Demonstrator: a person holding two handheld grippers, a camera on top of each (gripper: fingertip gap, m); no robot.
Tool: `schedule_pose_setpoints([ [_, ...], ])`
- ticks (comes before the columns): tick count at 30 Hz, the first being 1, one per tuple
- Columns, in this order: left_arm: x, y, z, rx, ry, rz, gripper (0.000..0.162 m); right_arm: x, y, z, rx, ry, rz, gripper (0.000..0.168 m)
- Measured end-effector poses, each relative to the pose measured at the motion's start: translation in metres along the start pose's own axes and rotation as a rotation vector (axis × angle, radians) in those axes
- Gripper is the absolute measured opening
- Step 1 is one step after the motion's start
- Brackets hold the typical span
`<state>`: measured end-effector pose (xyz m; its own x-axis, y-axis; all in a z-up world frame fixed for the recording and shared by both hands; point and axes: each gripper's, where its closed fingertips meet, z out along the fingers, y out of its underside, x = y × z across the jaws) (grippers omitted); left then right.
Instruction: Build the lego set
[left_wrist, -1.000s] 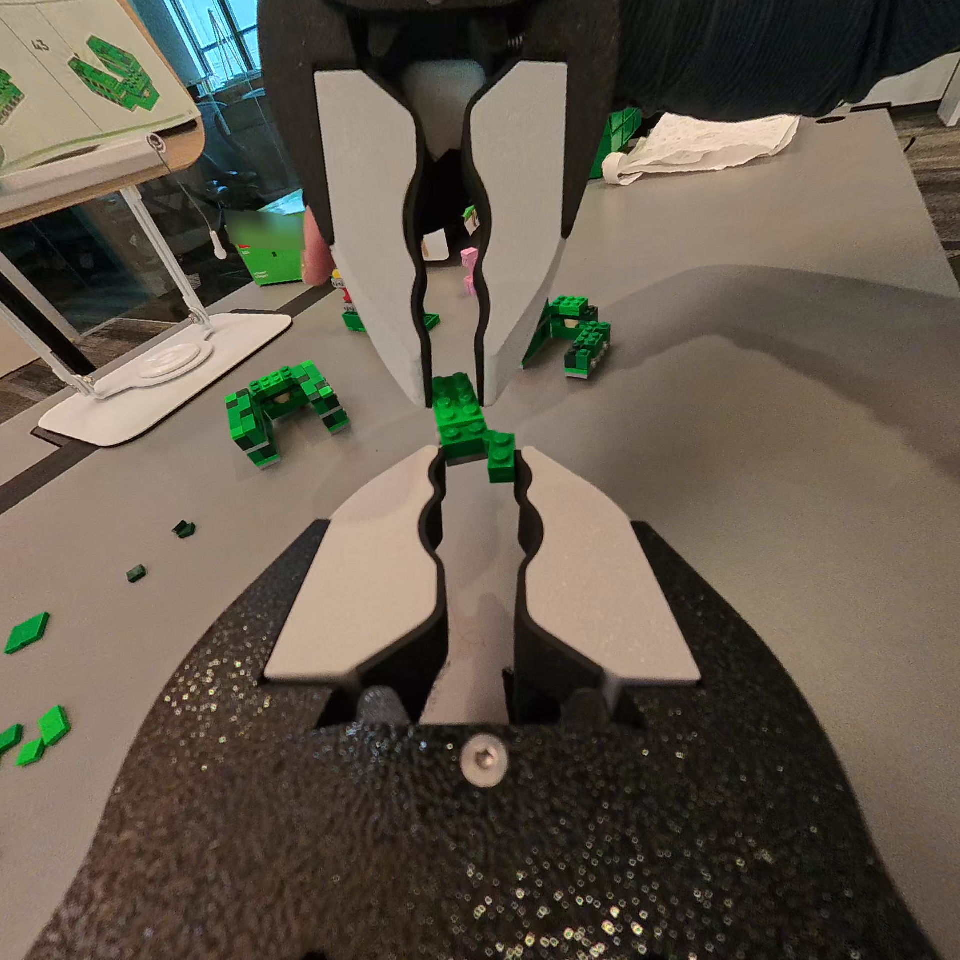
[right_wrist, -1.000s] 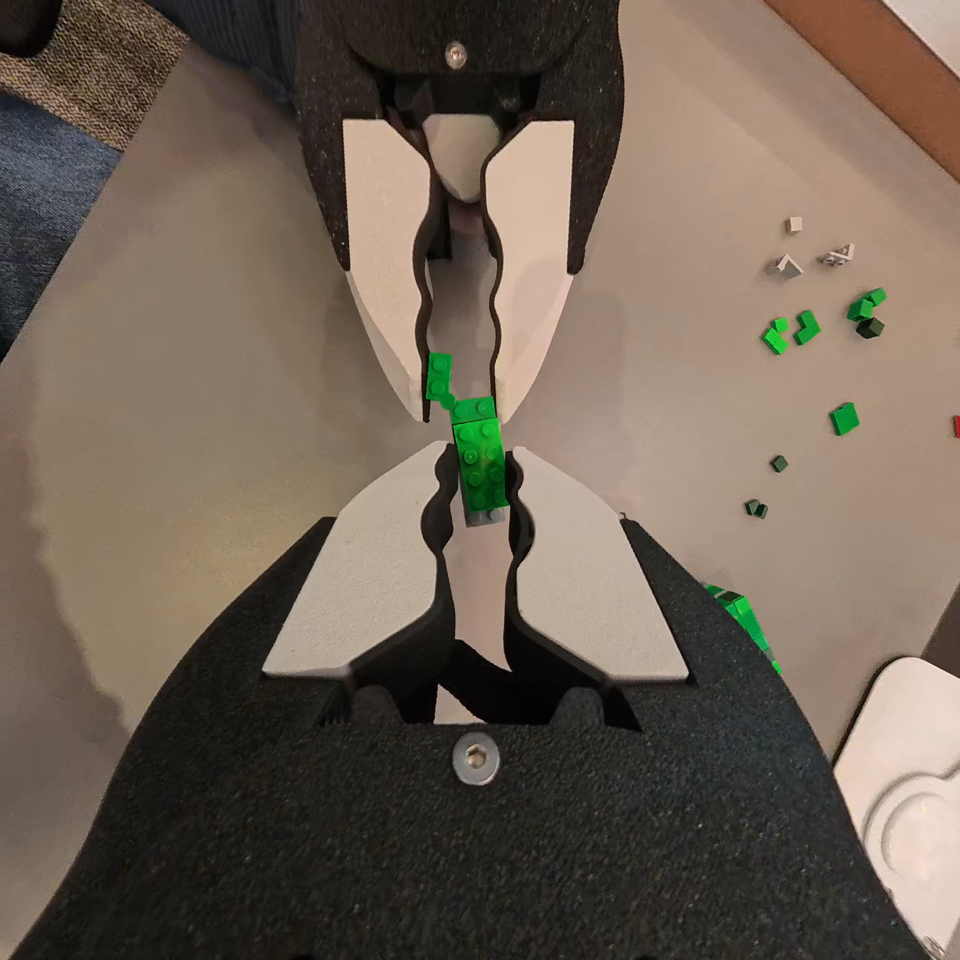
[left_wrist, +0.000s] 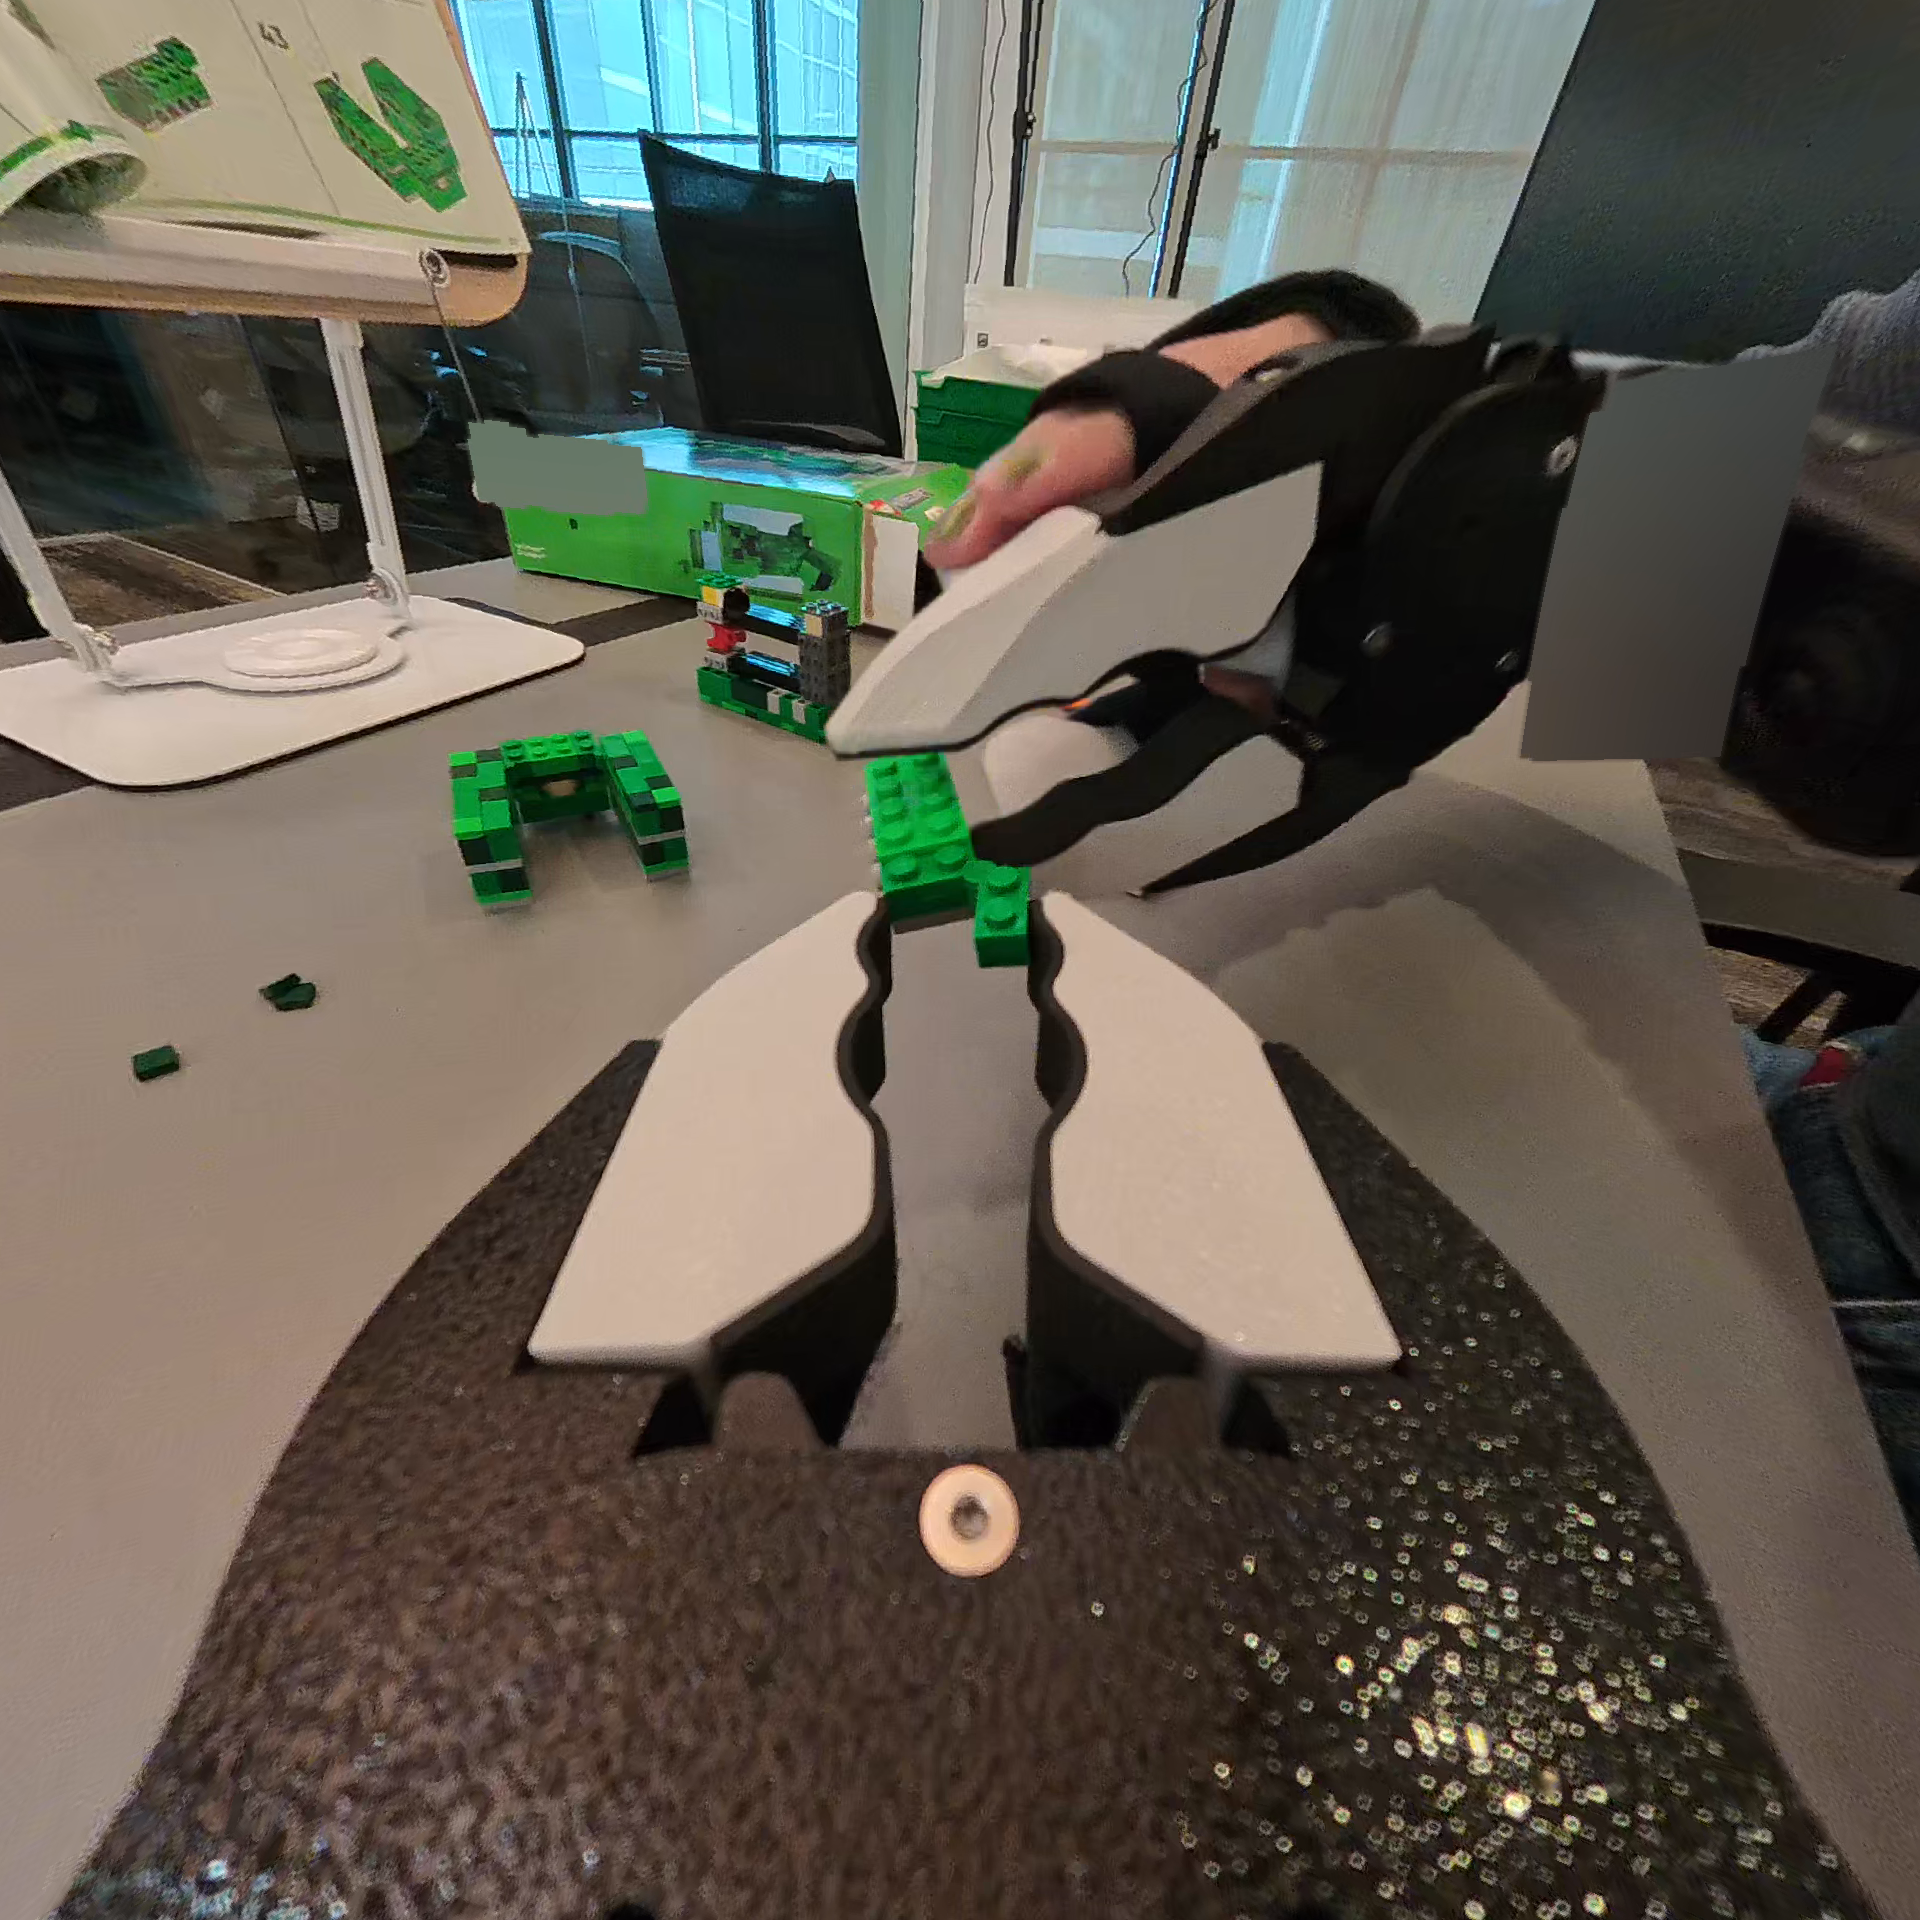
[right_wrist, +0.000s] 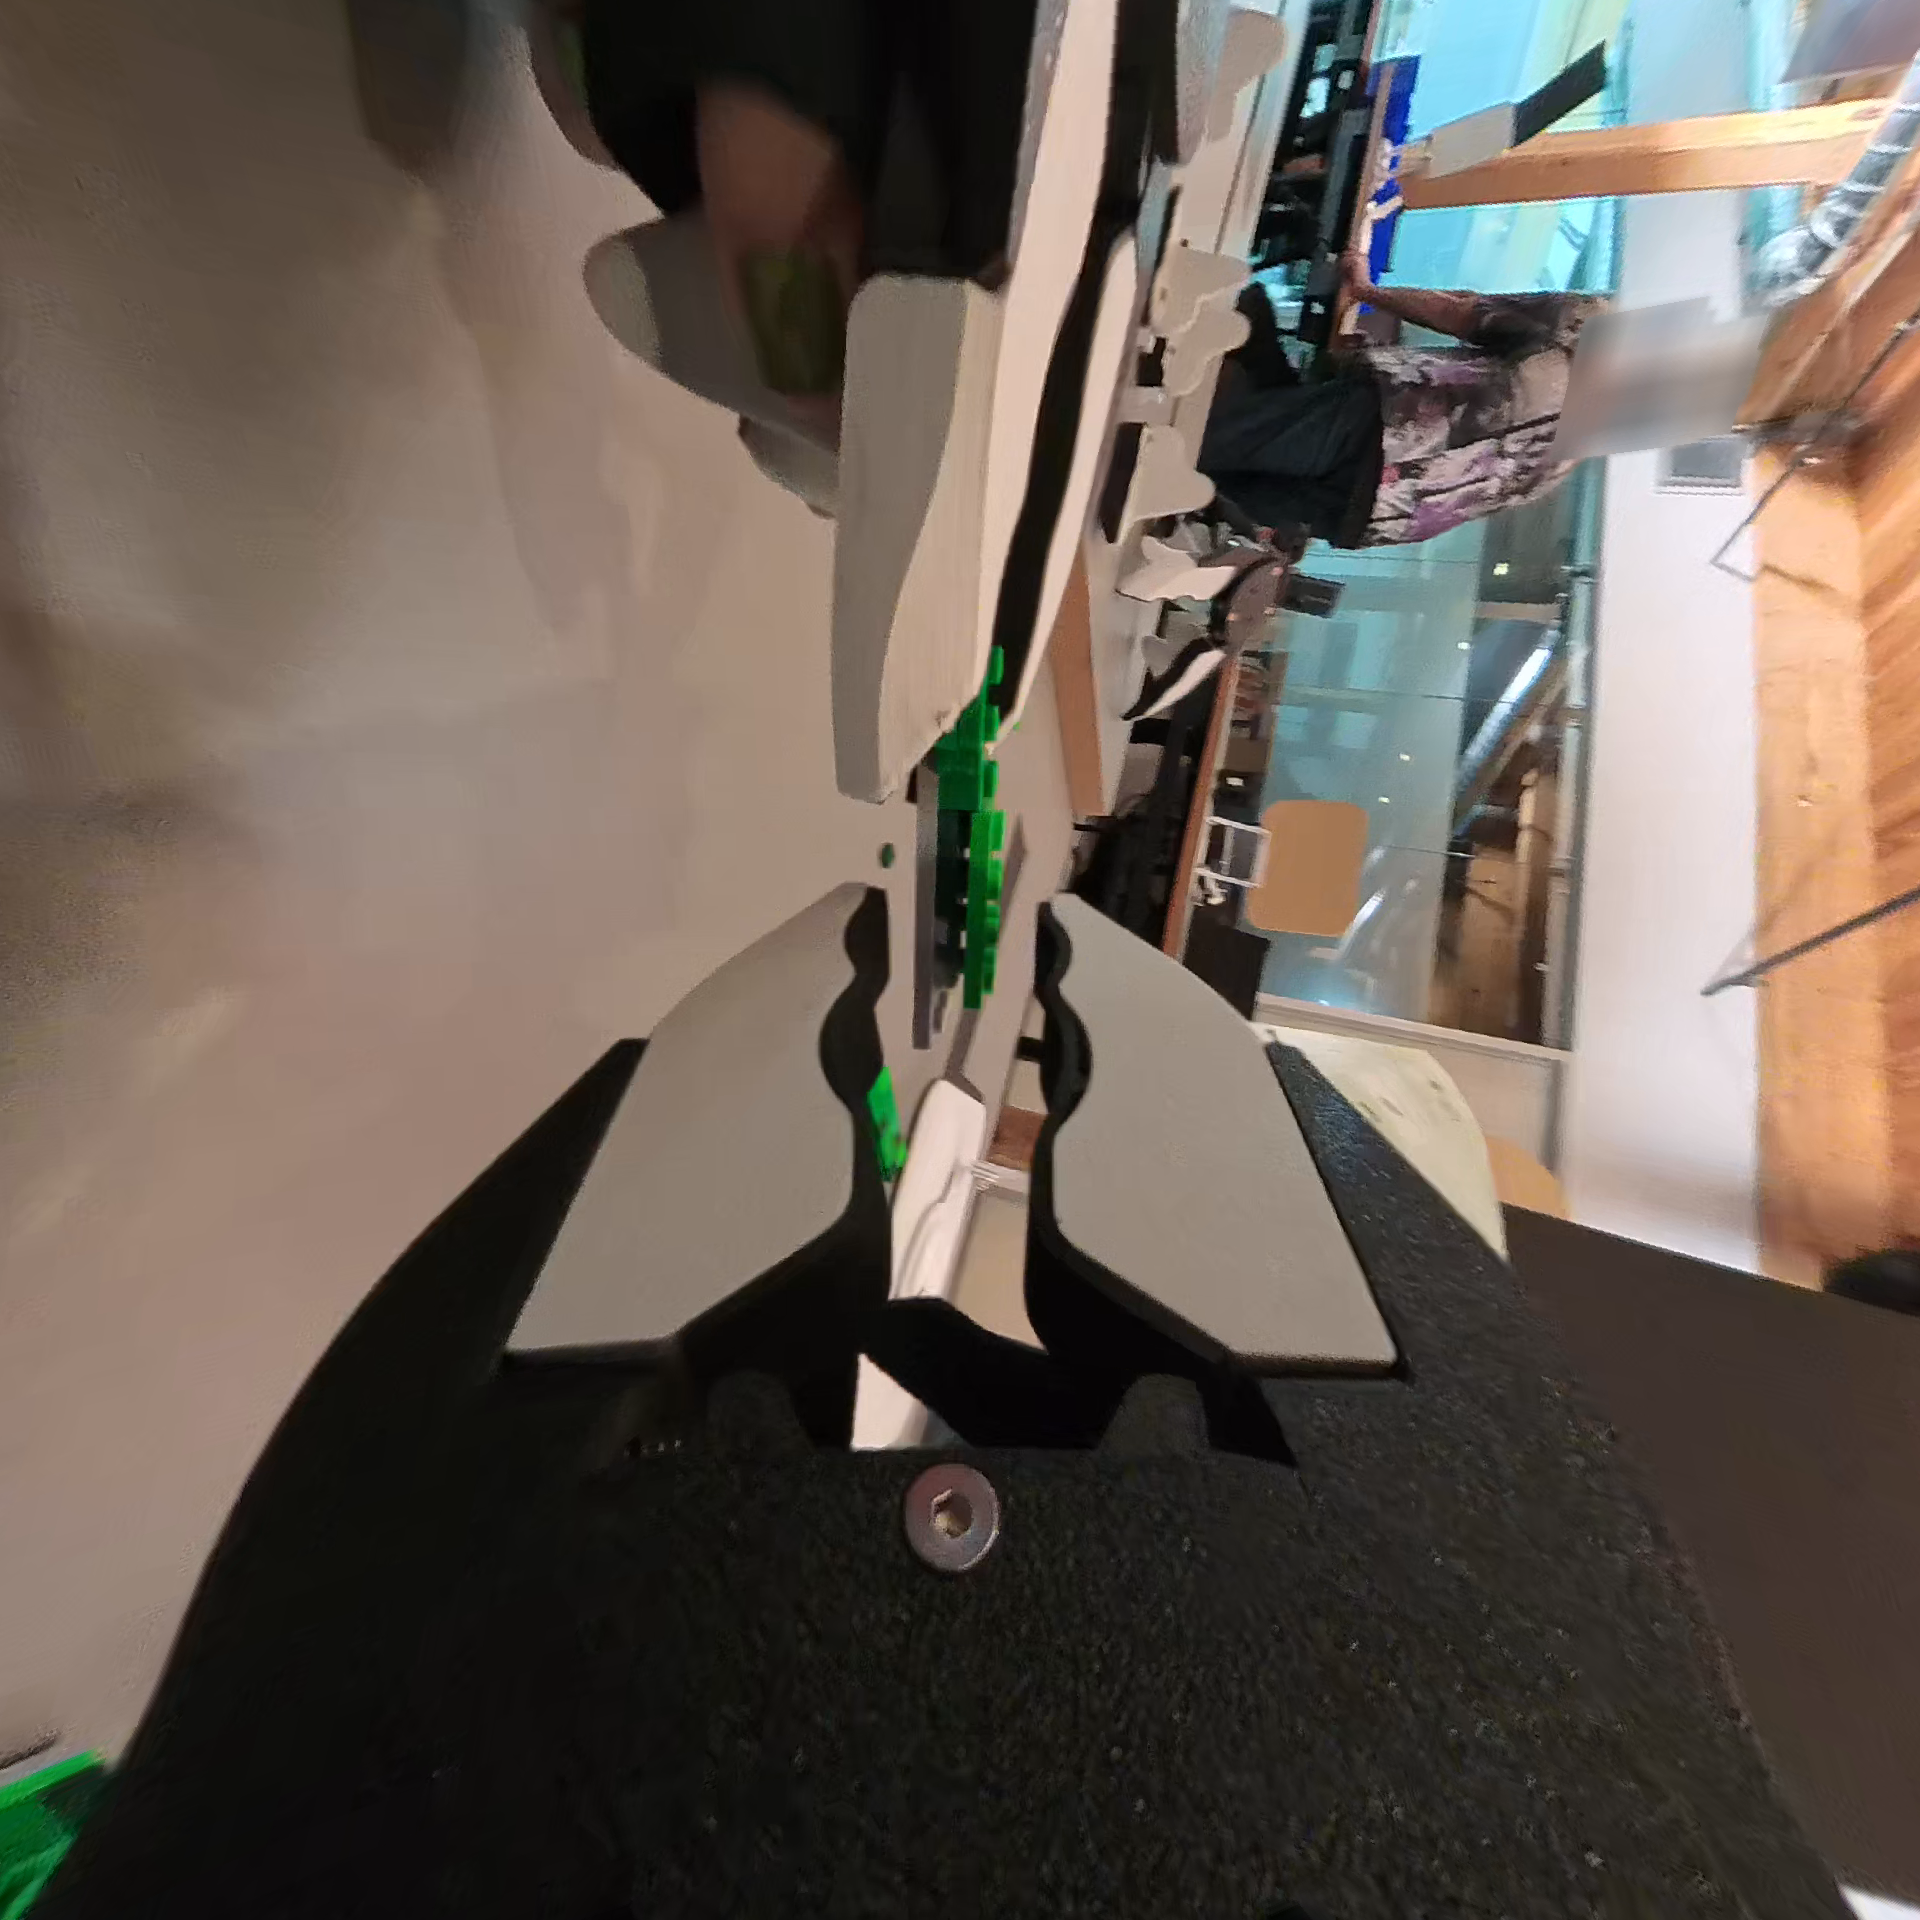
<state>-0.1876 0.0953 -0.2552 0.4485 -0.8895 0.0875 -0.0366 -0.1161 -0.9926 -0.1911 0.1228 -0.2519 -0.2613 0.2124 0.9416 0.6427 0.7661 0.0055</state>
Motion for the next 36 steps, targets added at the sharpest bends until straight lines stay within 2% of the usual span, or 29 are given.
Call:
schedule_pose_setpoints([
  [1,0.001,0.0,0.0,0.001,0.004,-0.002,0.024,0.002,0.001,0.001,-0.008,0.021,-0.018,0.019],
  [2,0.0,-0.001,0.0,0.006,0.002,-0.004,0.024,0.002,0.002,0.001,-0.011,0.028,-0.03,0.014],
  [16,0.001,0.003,0.002,-0.017,0.028,-0.073,0.024,-0.002,0.005,-0.001,-0.073,-0.041,-0.103,0.013],
  [22,0.0,0.005,0.003,-0.03,0.025,-0.088,0.024,-0.003,-0.002,0.001,-0.058,-0.027,-0.091,0.032],
  [27,0.001,0.005,0.004,-0.035,0.03,-0.083,0.024,-0.005,-0.005,0.004,-0.043,-0.032,-0.107,0.014],
  [36,0.002,0.014,0.008,-0.105,0.021,-0.063,0.024,-0.012,-0.002,0.003,-0.052,-0.056,-0.276,0.012],
])
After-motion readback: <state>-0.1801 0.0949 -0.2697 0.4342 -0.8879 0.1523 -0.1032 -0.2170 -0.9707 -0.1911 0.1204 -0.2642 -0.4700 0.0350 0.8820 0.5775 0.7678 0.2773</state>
